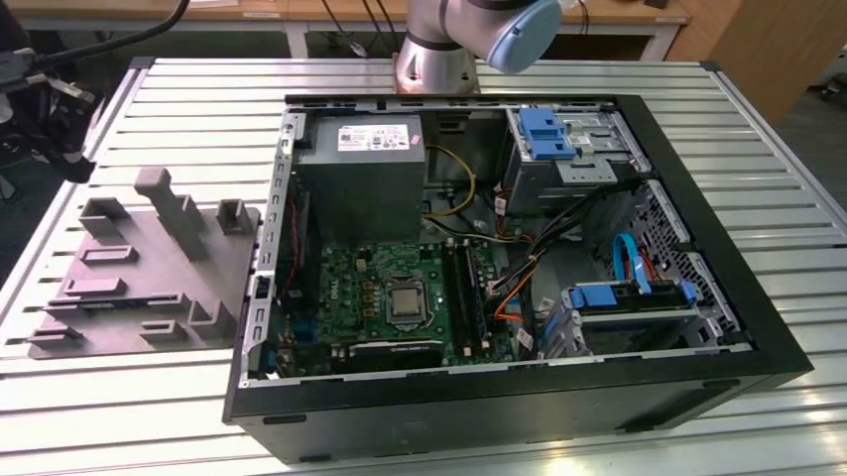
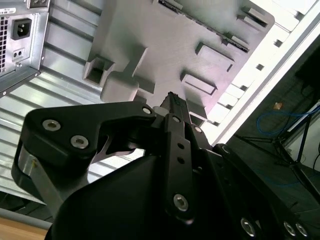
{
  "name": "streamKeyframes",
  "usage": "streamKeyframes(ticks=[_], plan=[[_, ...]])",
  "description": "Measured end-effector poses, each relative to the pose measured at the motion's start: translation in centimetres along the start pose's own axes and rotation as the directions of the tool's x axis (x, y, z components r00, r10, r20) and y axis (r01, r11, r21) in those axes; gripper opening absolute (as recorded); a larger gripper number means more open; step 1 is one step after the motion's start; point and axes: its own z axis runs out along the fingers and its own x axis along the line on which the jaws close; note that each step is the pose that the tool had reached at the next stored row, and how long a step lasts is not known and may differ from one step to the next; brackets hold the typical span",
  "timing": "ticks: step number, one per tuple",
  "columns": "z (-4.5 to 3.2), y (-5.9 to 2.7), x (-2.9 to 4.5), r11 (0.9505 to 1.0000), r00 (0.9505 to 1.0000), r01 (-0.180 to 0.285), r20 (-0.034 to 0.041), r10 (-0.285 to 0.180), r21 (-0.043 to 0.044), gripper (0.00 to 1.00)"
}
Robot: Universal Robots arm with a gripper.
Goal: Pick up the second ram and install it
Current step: 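Reach for the second ram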
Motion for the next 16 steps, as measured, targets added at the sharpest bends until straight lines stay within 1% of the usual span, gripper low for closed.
streamKeyframes(ticks=[8,16], plan=[[1.04,-0.9,0.24,1.0,1.0,0.0,-0.0028,0.0,0.0003,0.1],[2.05,-2.04,0.39,1.0,1.0,0.0,-0.006,0.0,0.0005,0.1]])
